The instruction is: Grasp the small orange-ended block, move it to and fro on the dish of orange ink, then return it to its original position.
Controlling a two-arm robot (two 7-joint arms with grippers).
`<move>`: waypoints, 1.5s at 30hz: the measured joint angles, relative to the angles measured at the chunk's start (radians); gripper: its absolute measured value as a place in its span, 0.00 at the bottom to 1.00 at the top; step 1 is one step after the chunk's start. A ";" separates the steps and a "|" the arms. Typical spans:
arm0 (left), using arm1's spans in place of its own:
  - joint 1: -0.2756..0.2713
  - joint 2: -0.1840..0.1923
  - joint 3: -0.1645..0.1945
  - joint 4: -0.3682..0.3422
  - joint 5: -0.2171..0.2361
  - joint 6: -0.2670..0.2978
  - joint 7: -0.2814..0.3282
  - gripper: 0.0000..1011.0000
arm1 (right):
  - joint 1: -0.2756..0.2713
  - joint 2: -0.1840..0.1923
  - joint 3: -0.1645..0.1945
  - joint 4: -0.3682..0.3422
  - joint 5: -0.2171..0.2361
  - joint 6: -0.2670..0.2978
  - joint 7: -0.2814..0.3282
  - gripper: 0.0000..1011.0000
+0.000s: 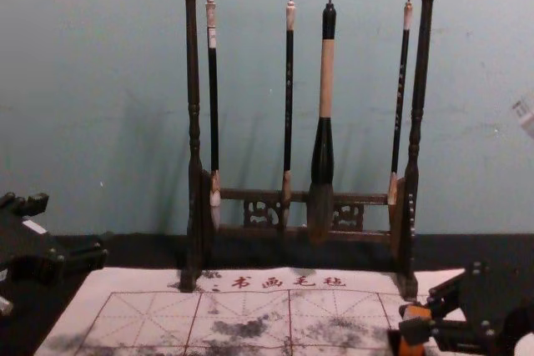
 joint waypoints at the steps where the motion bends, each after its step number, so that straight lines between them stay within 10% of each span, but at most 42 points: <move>1: 0.000 0.000 0.000 0.000 0.000 0.000 0.000 0.99 | 0.000 0.000 0.000 0.000 0.000 0.000 0.000 0.13; 27: 0.000 0.000 0.000 0.000 0.000 0.000 0.000 0.99 | 0.000 0.000 0.001 -0.001 0.003 0.001 0.001 0.91; 35: 0.000 0.000 0.000 0.000 0.000 0.000 0.000 0.99 | -0.019 0.001 0.025 -0.022 0.030 -0.015 -0.009 0.99; 41: 0.000 0.000 0.000 0.000 0.000 0.000 0.000 0.99 | -0.099 0.004 0.105 -0.108 0.068 -0.052 -0.144 0.99; 45: 0.000 0.000 0.000 0.000 0.000 0.000 0.000 0.99 | -0.212 0.005 0.183 -0.202 0.033 -0.099 -0.372 0.99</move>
